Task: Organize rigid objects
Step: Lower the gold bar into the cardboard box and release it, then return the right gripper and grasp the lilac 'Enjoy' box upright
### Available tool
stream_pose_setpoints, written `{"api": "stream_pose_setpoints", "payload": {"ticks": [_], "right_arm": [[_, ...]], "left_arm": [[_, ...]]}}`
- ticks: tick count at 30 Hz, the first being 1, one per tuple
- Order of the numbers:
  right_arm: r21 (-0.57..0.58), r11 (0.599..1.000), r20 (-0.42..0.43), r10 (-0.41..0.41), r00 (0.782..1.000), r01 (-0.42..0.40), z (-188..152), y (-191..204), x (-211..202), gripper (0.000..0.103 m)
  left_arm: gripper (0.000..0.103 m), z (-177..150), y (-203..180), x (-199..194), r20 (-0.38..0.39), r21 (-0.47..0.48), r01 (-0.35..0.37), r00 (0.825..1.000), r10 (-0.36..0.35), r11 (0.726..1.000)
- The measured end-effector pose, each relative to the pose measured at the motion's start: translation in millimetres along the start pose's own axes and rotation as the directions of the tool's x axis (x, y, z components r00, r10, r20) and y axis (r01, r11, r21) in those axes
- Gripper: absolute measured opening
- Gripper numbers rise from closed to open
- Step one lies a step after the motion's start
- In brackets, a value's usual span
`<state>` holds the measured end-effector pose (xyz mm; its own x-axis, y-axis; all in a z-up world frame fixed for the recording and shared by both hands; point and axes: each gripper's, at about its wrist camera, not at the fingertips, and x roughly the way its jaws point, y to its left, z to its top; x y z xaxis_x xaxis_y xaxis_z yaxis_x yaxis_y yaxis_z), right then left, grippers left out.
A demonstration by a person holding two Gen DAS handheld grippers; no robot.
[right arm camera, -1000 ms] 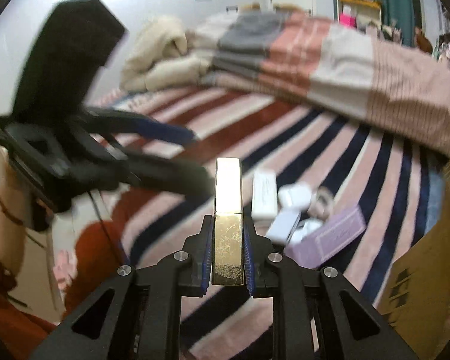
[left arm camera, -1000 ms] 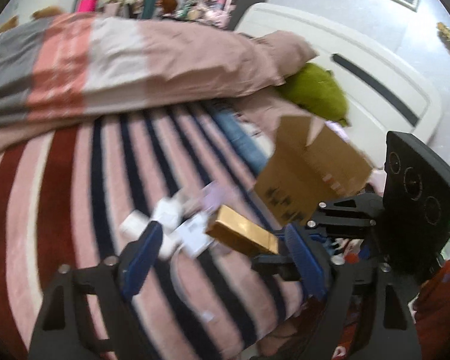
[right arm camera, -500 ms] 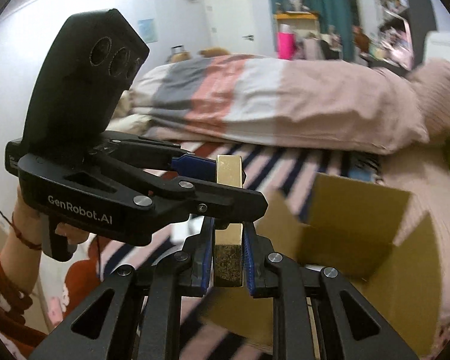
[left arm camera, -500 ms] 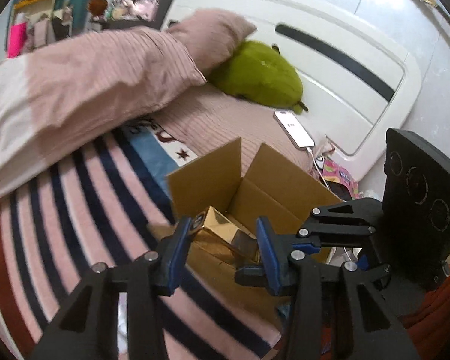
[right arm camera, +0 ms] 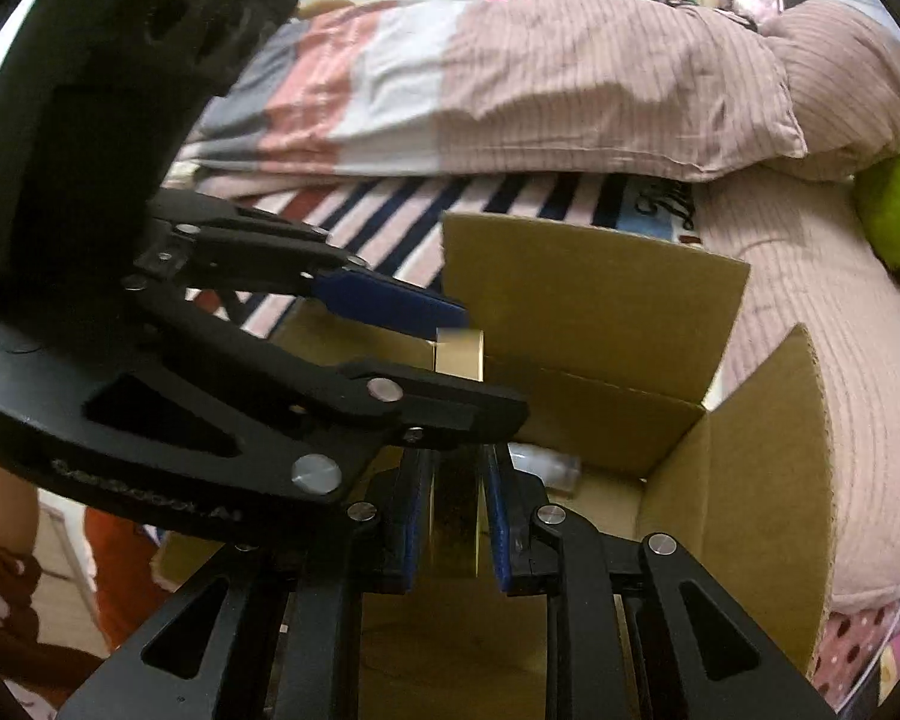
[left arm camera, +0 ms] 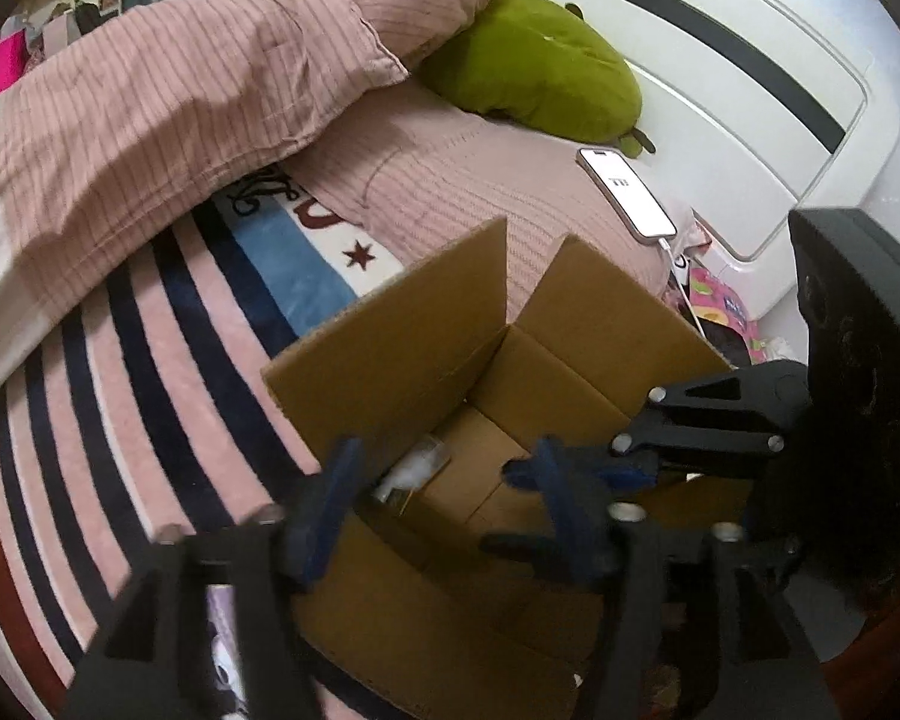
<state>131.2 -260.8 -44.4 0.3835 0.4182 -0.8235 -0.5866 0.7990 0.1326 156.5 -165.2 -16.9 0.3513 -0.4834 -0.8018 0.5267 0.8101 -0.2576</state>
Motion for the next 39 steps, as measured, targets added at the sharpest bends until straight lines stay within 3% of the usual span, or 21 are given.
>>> {"api": "stream_pose_setpoints", "payload": {"ticks": [3,7,12,18,22,26,28,30,32,39], "right_arm": [[-0.01,1.0,0.02,-0.022,1.0,0.022,-4,4,-6,0.039],[-0.031,0.999,0.096,-0.015,0.995,0.018,-4,23,-23,0.039],[-0.106,0.989,0.189,0.121,0.975,-0.102,3,73,-42,0.041],[-0.158,0.962,0.14,0.247,0.959,-0.224,6,138,-14,0.041],[-0.154,0.956,0.085,0.262,0.961,-0.248,-1,167,19,0.042],[-0.065,0.973,0.018,0.223,0.975,-0.222,-15,176,61,0.043],[-0.004,0.987,0.007,0.159,0.987,-0.159,-21,172,77,0.057],[0.08,0.992,0.014,0.096,0.995,-0.097,-28,163,95,0.065],[0.168,0.985,0.013,0.048,0.999,-0.05,-31,150,112,0.065],[0.348,0.937,0.033,0.023,0.999,-0.033,-18,114,153,0.065]], "left_arm": [[0.07,-2,1,-16,0.035,0.007,-0.016,0.999,0.016,1.0],[0.077,-17,11,-57,0.115,-0.017,-0.053,0.992,0.054,0.998],[0.082,-52,35,-103,0.186,-0.078,-0.168,0.966,0.18,0.983],[0.083,-120,85,-132,0.202,-0.195,-0.24,0.939,0.278,0.951],[0.083,-167,112,-134,0.189,-0.255,-0.276,0.926,0.328,0.927],[0.083,-201,128,-126,0.174,-0.291,-0.266,0.93,0.324,0.919],[0.083,-216,134,-122,0.167,-0.306,-0.257,0.934,0.317,0.917],[0.083,-225,136,-121,0.164,-0.319,-0.246,0.937,0.309,0.915],[0.083,-233,138,-119,0.157,-0.327,-0.244,0.939,0.307,0.913],[0.083,-243,142,-124,0.161,-0.346,-0.248,0.935,0.317,0.905]]}}
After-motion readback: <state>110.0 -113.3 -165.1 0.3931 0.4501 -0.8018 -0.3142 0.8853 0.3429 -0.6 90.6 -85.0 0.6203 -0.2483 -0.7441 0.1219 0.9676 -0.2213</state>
